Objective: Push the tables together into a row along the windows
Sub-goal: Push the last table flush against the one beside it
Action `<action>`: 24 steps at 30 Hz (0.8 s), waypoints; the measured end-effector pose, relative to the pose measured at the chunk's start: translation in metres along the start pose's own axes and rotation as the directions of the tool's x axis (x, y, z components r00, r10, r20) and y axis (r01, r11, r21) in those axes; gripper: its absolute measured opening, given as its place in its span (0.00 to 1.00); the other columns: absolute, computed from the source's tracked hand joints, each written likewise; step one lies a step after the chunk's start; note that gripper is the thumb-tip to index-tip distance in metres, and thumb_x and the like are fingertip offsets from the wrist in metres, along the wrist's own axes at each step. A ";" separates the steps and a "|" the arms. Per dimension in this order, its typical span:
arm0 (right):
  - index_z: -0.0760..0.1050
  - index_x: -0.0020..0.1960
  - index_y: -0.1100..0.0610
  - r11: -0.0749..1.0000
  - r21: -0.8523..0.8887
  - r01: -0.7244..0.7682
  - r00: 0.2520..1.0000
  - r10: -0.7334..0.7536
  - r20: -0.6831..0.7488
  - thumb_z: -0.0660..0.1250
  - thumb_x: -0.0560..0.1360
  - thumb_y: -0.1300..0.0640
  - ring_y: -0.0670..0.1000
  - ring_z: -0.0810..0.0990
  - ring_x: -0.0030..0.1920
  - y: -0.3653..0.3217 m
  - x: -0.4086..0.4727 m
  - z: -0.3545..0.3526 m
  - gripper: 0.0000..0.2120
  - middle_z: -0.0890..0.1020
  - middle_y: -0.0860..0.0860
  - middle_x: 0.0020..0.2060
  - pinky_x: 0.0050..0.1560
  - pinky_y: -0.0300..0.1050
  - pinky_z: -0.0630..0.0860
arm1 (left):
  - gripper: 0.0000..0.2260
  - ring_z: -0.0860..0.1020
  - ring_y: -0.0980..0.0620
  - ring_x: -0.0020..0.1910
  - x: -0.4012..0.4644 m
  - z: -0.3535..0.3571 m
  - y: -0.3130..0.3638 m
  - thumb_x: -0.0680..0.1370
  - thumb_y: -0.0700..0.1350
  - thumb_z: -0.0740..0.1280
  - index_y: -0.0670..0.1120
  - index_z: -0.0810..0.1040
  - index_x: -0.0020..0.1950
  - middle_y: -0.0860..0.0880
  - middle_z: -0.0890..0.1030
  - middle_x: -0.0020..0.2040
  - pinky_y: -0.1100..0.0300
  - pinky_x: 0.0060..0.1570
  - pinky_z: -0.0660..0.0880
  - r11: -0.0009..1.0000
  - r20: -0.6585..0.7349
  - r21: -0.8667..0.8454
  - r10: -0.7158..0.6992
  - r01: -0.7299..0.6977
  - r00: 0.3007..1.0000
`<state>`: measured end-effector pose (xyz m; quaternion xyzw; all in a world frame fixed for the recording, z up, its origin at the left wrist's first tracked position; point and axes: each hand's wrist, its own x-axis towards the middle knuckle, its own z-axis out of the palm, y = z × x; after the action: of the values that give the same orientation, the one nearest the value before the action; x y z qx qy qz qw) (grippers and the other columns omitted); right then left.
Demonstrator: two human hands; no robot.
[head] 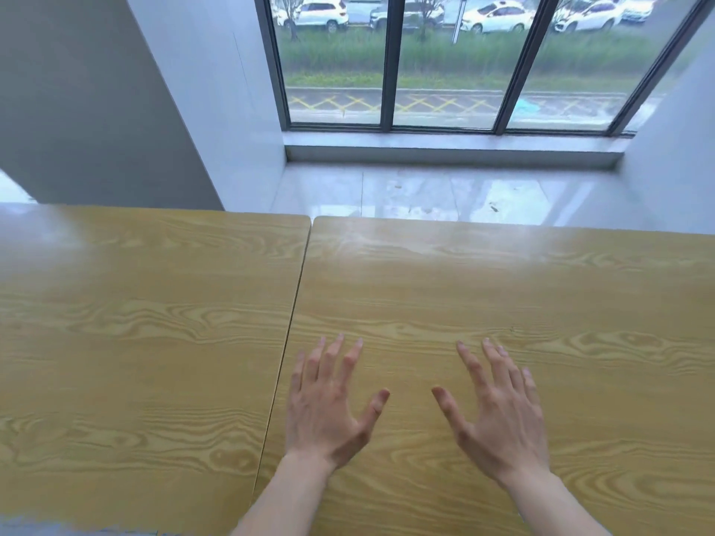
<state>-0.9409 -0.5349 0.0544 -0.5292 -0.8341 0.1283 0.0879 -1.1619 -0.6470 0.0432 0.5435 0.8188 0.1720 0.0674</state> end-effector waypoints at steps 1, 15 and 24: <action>0.62 0.81 0.41 1.000 0.009 -0.001 1.000 0.001 -0.008 0.48 0.75 0.22 0.56 0.60 0.82 -0.001 0.016 -0.006 0.40 0.65 0.53 0.81 0.81 0.63 0.56 | 0.35 0.55 0.49 0.83 0.017 -0.007 0.004 0.77 0.74 0.49 0.60 0.58 0.81 0.54 0.61 0.82 0.45 0.81 0.48 1.000 -0.005 0.003 0.008 -0.008 1.000; 0.57 0.82 0.40 0.999 0.036 -0.017 0.998 0.015 0.066 0.41 0.72 0.21 0.54 0.51 0.84 0.026 0.262 -0.044 0.44 0.59 0.52 0.84 0.83 0.60 0.47 | 0.35 0.53 0.50 0.83 0.258 -0.030 0.025 0.77 0.74 0.48 0.62 0.56 0.81 0.55 0.59 0.83 0.48 0.82 0.45 0.999 0.009 0.049 0.007 -0.008 1.000; 0.56 0.83 0.41 0.999 -0.028 -0.045 0.992 0.048 0.115 0.42 0.73 0.21 0.54 0.49 0.84 0.019 0.354 0.011 0.43 0.58 0.52 0.84 0.83 0.59 0.47 | 0.36 0.50 0.50 0.84 0.369 0.028 -0.007 0.77 0.74 0.47 0.61 0.53 0.82 0.53 0.58 0.84 0.49 0.82 0.41 0.999 0.127 0.017 0.039 -0.042 0.991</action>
<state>-1.0777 -0.2082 0.0418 -0.5414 -0.8267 0.1503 0.0296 -1.3075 -0.3064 0.0432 0.5704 0.8033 0.1304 0.1107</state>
